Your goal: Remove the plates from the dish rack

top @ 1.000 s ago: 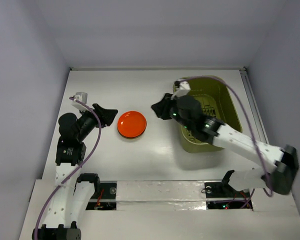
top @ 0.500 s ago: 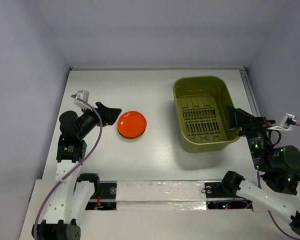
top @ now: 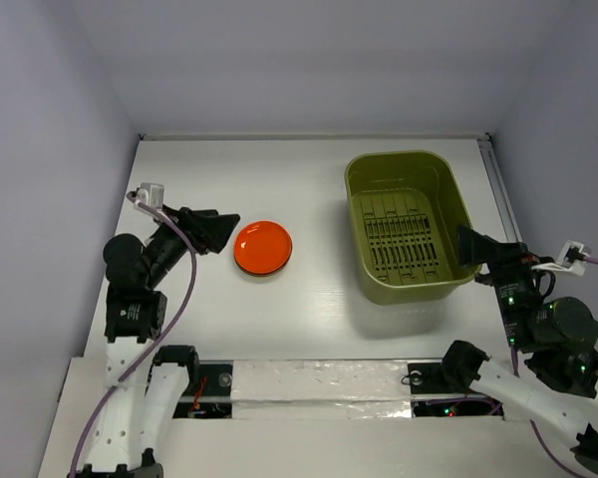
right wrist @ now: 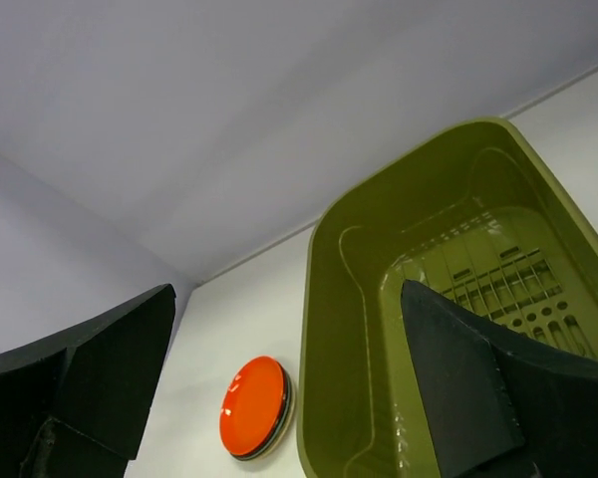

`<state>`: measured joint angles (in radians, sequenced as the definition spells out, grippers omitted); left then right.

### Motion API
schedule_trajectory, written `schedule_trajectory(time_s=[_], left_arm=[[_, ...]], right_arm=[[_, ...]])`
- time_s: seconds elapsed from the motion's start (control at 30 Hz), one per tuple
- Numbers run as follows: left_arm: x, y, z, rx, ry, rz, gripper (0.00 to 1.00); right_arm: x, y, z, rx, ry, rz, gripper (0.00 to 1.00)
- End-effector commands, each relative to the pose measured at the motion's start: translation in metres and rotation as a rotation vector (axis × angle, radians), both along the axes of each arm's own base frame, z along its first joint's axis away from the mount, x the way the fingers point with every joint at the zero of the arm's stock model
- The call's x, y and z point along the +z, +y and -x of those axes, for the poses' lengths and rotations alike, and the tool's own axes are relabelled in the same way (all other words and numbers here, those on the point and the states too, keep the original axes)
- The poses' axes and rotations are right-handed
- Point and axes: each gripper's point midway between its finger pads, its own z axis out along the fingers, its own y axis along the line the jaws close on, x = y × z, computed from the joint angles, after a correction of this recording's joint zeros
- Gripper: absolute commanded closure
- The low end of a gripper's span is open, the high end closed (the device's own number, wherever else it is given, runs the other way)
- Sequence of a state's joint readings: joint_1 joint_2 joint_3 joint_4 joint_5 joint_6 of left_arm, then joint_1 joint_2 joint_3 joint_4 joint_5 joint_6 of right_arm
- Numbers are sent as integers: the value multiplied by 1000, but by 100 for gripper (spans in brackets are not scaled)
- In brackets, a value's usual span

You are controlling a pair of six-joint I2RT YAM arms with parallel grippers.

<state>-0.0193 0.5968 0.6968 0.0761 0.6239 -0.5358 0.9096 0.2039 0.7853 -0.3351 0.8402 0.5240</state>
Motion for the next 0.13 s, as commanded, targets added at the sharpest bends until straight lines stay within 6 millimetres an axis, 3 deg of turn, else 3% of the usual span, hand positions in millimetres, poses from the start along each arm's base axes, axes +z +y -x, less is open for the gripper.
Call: schedule_trajectory(time_s=[0.0,0.1], left_arm=[[38,0,11,1,-125,20,29],[38,0,12,-2,-125,26,27]], right_arm=[[1,-11,3,-32,19,-20,0],[4,-12,4,-27,16,-21,0]])
